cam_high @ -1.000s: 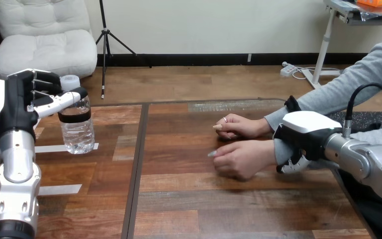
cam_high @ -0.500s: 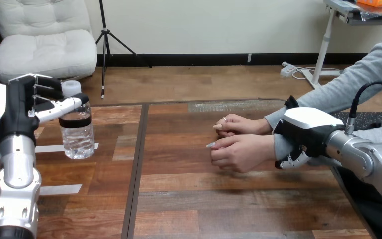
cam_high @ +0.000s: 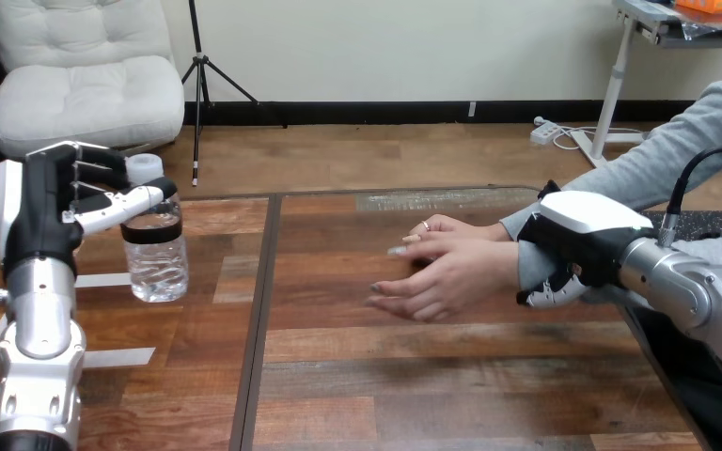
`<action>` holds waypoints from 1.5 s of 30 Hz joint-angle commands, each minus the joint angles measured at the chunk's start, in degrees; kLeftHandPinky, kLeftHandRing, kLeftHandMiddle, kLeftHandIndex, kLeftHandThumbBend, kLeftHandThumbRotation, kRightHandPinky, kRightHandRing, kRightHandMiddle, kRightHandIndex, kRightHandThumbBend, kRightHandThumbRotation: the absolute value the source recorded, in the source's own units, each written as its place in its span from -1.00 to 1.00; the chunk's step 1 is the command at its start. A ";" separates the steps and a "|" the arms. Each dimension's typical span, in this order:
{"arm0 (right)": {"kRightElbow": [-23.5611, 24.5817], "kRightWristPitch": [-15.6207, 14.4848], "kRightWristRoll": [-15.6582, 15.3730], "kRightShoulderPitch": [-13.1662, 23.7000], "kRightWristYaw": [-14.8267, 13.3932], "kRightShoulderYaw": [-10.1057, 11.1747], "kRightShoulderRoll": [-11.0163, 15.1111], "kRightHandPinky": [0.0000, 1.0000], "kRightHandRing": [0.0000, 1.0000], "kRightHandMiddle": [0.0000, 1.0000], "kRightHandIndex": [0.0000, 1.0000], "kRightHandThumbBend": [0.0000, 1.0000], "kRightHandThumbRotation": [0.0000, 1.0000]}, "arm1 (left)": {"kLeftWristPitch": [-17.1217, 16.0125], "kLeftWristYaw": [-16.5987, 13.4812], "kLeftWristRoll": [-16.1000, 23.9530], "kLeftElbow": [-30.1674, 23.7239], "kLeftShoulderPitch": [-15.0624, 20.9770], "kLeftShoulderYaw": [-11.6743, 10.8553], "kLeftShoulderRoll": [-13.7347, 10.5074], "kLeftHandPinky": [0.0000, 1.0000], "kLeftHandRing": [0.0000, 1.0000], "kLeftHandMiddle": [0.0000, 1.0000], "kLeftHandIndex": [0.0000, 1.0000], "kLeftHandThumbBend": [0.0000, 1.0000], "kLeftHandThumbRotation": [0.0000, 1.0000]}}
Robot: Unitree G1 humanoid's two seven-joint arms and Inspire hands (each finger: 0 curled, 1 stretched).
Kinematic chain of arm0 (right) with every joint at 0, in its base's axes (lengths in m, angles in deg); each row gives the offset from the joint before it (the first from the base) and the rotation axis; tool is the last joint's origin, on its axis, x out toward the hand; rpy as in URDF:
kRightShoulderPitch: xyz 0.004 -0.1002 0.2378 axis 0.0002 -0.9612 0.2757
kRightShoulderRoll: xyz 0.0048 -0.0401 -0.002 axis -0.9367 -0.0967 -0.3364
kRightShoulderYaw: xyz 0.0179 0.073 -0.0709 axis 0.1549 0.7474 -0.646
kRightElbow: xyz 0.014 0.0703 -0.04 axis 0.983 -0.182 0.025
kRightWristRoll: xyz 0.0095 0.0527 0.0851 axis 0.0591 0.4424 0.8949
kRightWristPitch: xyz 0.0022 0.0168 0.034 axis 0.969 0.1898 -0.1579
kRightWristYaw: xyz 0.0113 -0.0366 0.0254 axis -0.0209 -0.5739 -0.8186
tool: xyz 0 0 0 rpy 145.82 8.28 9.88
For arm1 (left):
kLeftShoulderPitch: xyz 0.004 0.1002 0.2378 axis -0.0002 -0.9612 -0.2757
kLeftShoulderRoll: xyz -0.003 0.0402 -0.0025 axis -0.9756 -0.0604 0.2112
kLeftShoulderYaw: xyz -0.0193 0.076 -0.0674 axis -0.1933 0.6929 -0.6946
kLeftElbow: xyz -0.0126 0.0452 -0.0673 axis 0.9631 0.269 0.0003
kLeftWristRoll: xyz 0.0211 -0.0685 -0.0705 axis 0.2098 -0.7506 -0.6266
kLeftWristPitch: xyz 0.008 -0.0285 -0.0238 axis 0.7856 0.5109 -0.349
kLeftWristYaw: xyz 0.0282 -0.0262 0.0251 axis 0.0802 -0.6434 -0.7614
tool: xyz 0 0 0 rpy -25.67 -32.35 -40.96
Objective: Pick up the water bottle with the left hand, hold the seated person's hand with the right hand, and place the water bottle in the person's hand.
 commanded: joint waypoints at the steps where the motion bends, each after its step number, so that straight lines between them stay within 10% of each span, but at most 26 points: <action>1: 3.65 1.33 1.99 3.31 -1.08 2.62 1.72 -0.39 -0.29 -0.17 -0.15 -0.06 -1.00 | -1.57 0.12 0.04 -4.30 2.72 0.37 -0.30 -0.41 -0.26 -0.12 -0.09 0.44 -1.00; 45: 7.42 3.72 6.63 1.13 0.24 6.69 2.43 -0.48 -0.38 -0.25 -0.21 0.02 -1.00 | 0.47 0.74 -0.57 -4.65 4.09 1.03 3.67 -0.40 -0.25 -0.12 -0.07 0.39 -1.00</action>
